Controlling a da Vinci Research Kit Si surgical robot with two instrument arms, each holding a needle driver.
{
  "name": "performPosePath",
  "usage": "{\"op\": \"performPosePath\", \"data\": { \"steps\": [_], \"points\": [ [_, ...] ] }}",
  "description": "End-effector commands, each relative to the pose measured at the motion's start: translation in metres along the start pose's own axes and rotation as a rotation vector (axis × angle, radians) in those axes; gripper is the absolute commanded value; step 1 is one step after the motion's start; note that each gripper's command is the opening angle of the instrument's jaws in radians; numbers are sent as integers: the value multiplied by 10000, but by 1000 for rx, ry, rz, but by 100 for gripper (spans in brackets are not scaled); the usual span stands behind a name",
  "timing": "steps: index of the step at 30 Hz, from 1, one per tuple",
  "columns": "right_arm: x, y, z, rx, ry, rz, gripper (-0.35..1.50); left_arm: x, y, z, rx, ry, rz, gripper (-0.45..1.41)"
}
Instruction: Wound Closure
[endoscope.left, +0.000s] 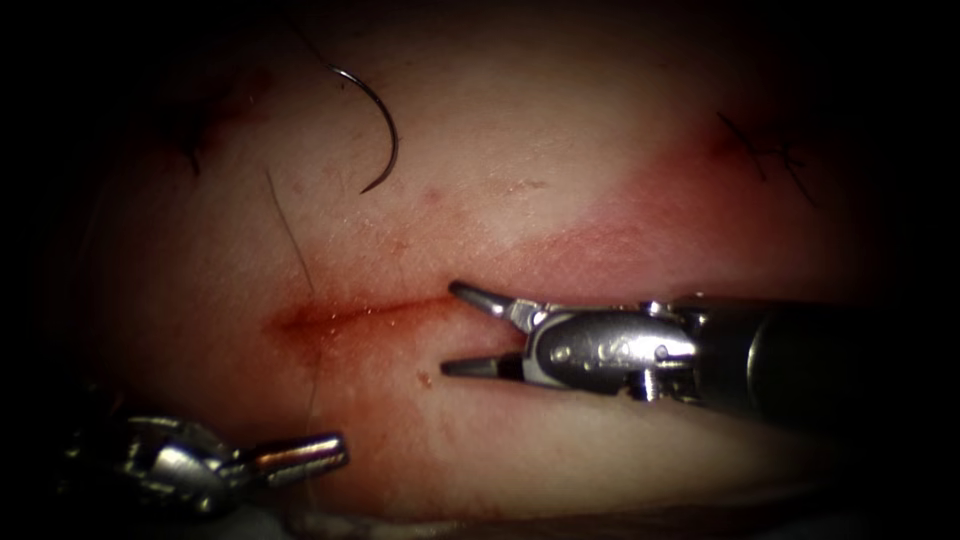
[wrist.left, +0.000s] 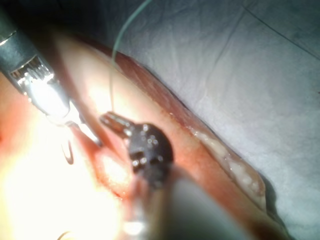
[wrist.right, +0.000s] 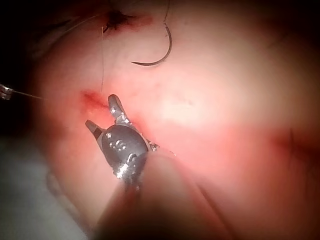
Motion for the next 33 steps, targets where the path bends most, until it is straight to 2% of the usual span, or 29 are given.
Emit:
{"op": "performPosePath", "data": {
  "steps": [1, 2, 5, 8, 10, 15, 16, 22, 24, 25, 26, 28, 29, 30, 31, 33],
  "points": [
    [-6, -7, 35, 5, 19, 8, 116, -4, 2, 4, -5, 49, -41, -45],
    [-8, -8, 54, 9, 25, 8, 116, -6, -2, 4, -20, 77, -58, -45],
    [-10, -12, 83, 14, 33, 8, 115, -12, -5, 5, -38, 104, -91, -45],
    [-12, -13, 105, 21, 42, 11, 113, -19, -8, 6, -41, 111, -99, -45],
    [-13, -12, 133, 34, 55, 12, 111, -32, -12, 6, -41, 110, -112, -45],
    [-12, -7, 145, 39, 61, 10, 110, -45, -13, 5, -41, 108, -122, -45],
    [-11, -6, 148, 41, 62, 9, 110, -57, -12, 3, -39, 105, -126, -45],
    [-14, -17, 158, 55, 72, 9, 103, -76, -18, 1, -43, 107, -147, -45],
    [-19, -26, 168, 100, 69, 18, 93, -81, -24, 3, -47, 110, -159, -45],
    [-27, -32, 176, 141, 76, 30, 78, -85, -29, 5, -47, 111, -172, -45],
    [-28, -33, 178, 150, 81, 36, 73, -87, -31, 6, -52, 116, -177, -45],
    [-32, -33, 179, 172, 91, 58, 46, -90, -34, 6, -53, 125, -183, -45],
    [-33, -33, 179, 178, 94, 66, 42, -93, -36, 6, -55, 127, -183, -45],
    [-33, -32, 178, 194, 101, 81, 29, -98, -41, 5, -58, 130, -188, -45],
    [-33, -32, 178, 194, 101, 81, 29, -98, -41, 5, -58, 130, -188, -45],
    [-32, -33, 178, 212, 111, 90, 17, -105, -47, 6, -63, 134, -192, -45]
  ]
}}
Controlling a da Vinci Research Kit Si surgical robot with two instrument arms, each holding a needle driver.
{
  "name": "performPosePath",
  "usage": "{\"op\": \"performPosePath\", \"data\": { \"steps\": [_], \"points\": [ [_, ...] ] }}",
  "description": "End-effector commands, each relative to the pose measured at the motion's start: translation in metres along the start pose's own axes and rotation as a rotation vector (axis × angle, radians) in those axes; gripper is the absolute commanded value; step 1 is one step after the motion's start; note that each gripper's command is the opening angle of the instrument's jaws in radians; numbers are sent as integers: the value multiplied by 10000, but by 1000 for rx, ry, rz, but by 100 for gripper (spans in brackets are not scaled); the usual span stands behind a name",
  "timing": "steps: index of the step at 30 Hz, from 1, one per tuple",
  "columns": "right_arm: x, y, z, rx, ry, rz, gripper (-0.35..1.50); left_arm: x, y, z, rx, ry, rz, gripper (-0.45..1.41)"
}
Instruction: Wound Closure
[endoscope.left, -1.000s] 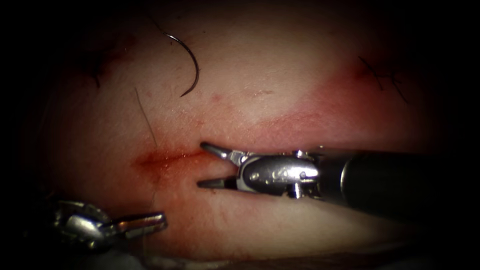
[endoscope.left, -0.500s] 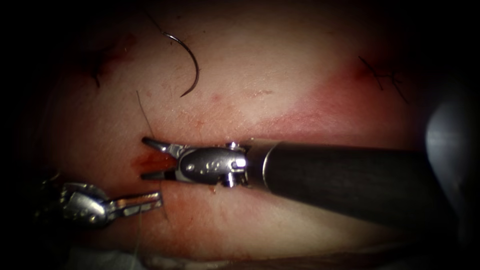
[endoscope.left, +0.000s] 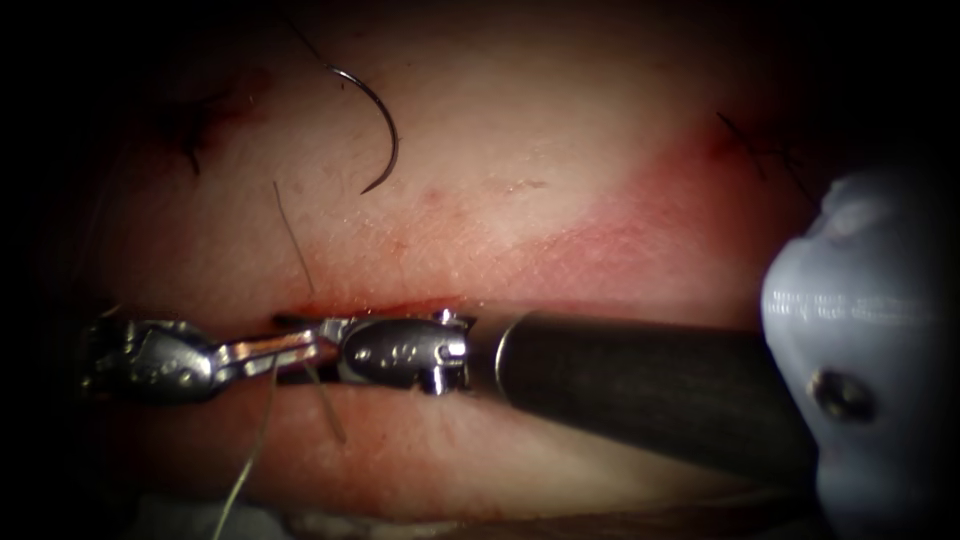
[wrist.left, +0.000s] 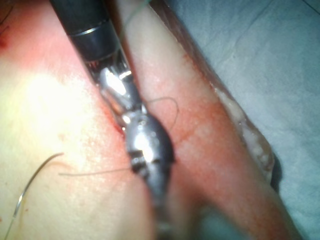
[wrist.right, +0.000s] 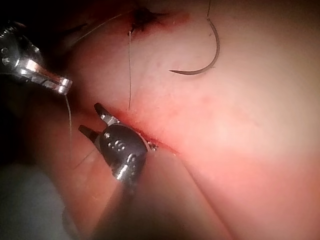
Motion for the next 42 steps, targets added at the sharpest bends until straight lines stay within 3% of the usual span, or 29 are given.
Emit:
{"op": "performPosePath", "data": {
  "steps": [1, 11, 22, 28, 33, 42],
  "points": [
    [-2, -8, 11, 18, 10, 8, 12, -14, -4, 4, -6, 4, -13, -45],
    [1, -27, 18, 95, 60, -14, 5, -65, -36, -2, -6, 17, -42, -45],
    [-4, -25, 11, 52, 267, 20, 7, -150, -28, -12, -16, 34, -42, -45],
    [-5, -26, 6, 32, 326, 70, 7, -153, -28, -18, -25, 70, -39, -45],
    [-19, -7, -4, -128, 303, 153, 7, -148, -15, -20, -27, 103, -38, -45],
    [-22, -2, -5, -182, 370, 218, 7, -153, 6, -24, -38, 107, -25, -45]
  ]
}}
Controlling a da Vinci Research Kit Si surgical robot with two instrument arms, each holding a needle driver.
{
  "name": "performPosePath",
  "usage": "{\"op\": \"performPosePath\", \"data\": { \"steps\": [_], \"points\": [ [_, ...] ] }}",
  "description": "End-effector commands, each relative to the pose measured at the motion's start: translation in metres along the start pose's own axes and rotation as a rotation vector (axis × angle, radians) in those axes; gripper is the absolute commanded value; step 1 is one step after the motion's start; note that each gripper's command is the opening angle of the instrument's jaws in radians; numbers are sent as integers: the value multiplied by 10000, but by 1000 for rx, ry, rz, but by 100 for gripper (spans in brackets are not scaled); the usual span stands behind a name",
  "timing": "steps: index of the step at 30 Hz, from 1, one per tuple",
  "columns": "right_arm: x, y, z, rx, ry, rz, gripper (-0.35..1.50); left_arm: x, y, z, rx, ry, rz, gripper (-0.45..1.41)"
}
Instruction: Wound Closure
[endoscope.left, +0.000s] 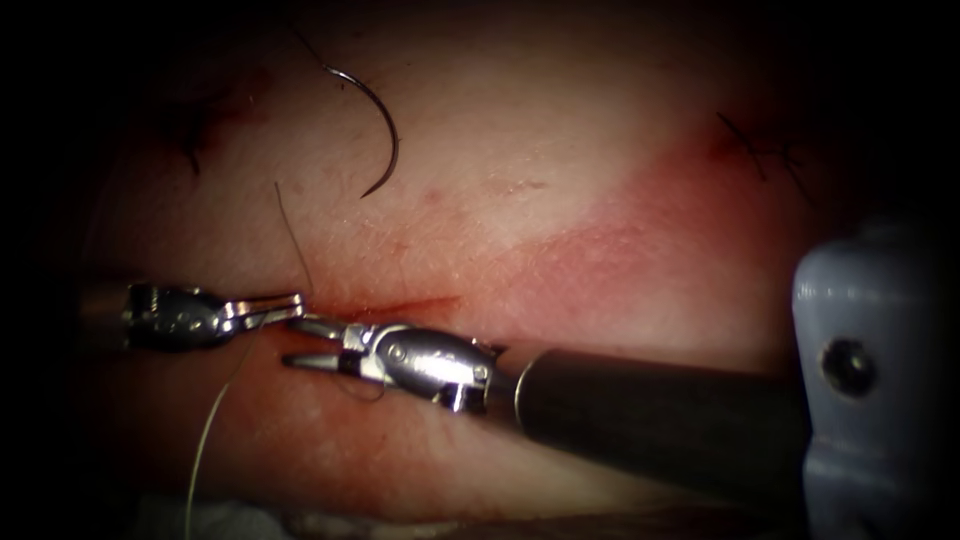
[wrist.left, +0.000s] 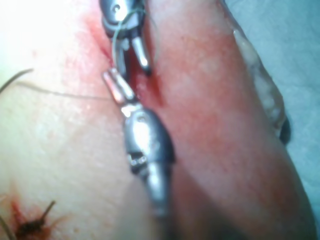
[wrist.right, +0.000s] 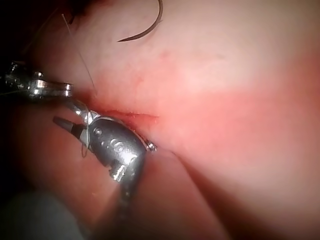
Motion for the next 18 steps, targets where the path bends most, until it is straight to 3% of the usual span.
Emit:
{"op": "performPosePath", "data": {
  "steps": [1, 12, 18],
  "points": [
    [-7, -8, 6, 28, 11, 12, 7, -12, 8, 3, -4, 1, 2, -45],
    [2, -28, 11, 132, 45, 16, 7, -18, 3, -16, 3, -7, 6, -45],
    [9, -27, 19, 104, 38, 22, 22, -22, 16, -15, 11, -10, 15, -45]
  ]
}}
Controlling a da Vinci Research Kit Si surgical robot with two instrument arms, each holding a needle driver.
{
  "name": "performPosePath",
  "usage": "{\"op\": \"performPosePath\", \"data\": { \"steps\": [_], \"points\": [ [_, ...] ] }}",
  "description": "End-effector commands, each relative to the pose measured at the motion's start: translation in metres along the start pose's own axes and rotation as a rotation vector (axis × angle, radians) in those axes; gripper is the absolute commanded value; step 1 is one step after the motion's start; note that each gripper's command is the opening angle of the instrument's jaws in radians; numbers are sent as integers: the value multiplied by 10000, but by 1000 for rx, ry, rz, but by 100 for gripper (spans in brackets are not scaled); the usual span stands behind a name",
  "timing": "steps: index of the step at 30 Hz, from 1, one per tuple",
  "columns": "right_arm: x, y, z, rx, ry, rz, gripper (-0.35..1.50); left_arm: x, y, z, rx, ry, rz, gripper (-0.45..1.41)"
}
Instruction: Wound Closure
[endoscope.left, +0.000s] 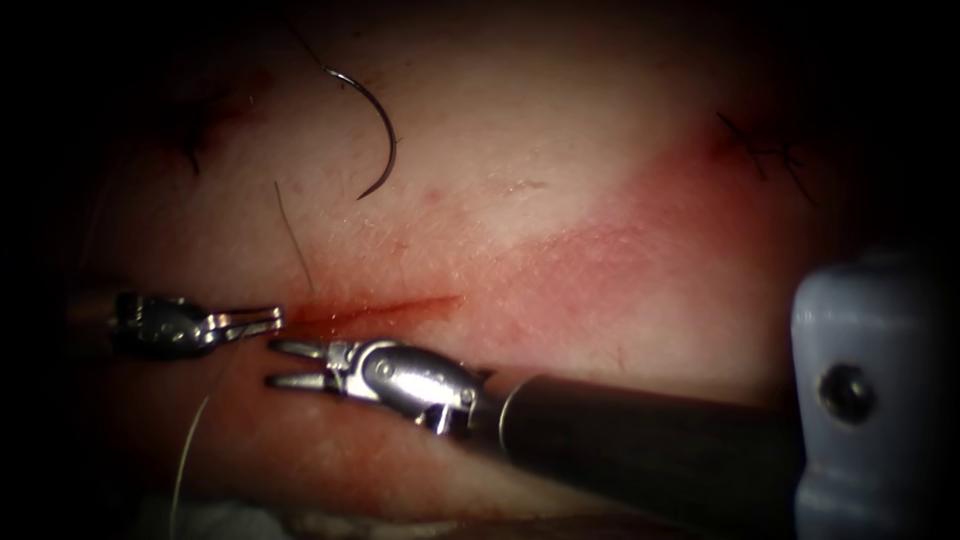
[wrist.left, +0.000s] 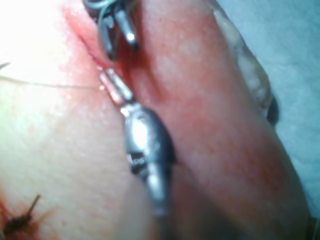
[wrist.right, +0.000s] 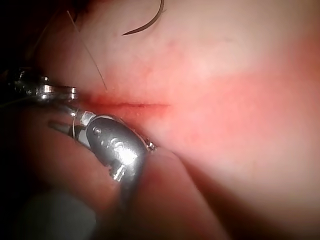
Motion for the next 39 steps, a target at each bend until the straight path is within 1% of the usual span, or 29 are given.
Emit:
{"op": "performPosePath", "data": {
  "steps": [1, 4, 11, 14, 15, 18, 22, 25, 26, 27, 28, 29, 30, 32, 33, 35, 36, 39],
  "points": [
    [-6, -2, 7, -9, -2, 3, 22, -9, 9, 5, 1, 1, -1, -45],
    [-5, 10, 2, -59, -13, 6, 26, -9, 21, 6, -4, -11, 3, -45],
    [-8, 20, -1, -104, -18, 5, 26, -12, 28, 6, -4, -15, 8, -45],
    [-11, 20, 3, -114, -21, 2, 24, -16, 38, 8, -16, -40, 15, -45],
    [-12, 20, 6, -123, -23, 1, 24, -17, 46, 10, -25, -55, 18, -45],
    [-14, 23, 16, -146, -28, 0, 24, -10, 59, 19, -40, -60, 16, -45],
    [-15, 28, 24, -167, -33, -1, 24, -2, 61, 27, -42, -60, 9, -45],
    [-16, 29, 28, -173, -58, -1, 24, 5, 56, 29, -43, -58, 0, -45],
    [-16, 28, 28, -171, -64, -1, 24, 10, 55, 28, -44, -56, -5, -40],
    [-16, 28, 28, -171, -64, -1, 24, 10, 55, 28, -44, -56, -5, -40],
    [-18, 26, 28, -172, -74, -3, 24, 18, 55, 28, -44, -55, -11, -28],
    [-19, 25, 29, -169, -86, -3, 24, 21, 55, 28, -43, -55, -14, -22],
    [-21, 25, 30, -167, -98, -4, 24, 24, 56, 29, -44, -54, -16, -20],
    [-24, 24, 32, -163, -110, -7, 24, 32, 57, 31, -43, -53, -23, -8],
    [-28, 24, 35, -160, -117, -10, 24, 43, 59, 33, -42, -53, -31, 2],
    [-32, 23, 37, -156, -129, -13, 24, 53, 61, 35, -41, -52, -39, 7],
    [-34, 22, 39, -156, -136, -15, 24, 65, 63, 37, -40, -51, -48, 20],
    [-35, 22, 41, -151, -138, -15, 24, 80, 67, 39, -39, -49, -58, 31]
  ]
}}
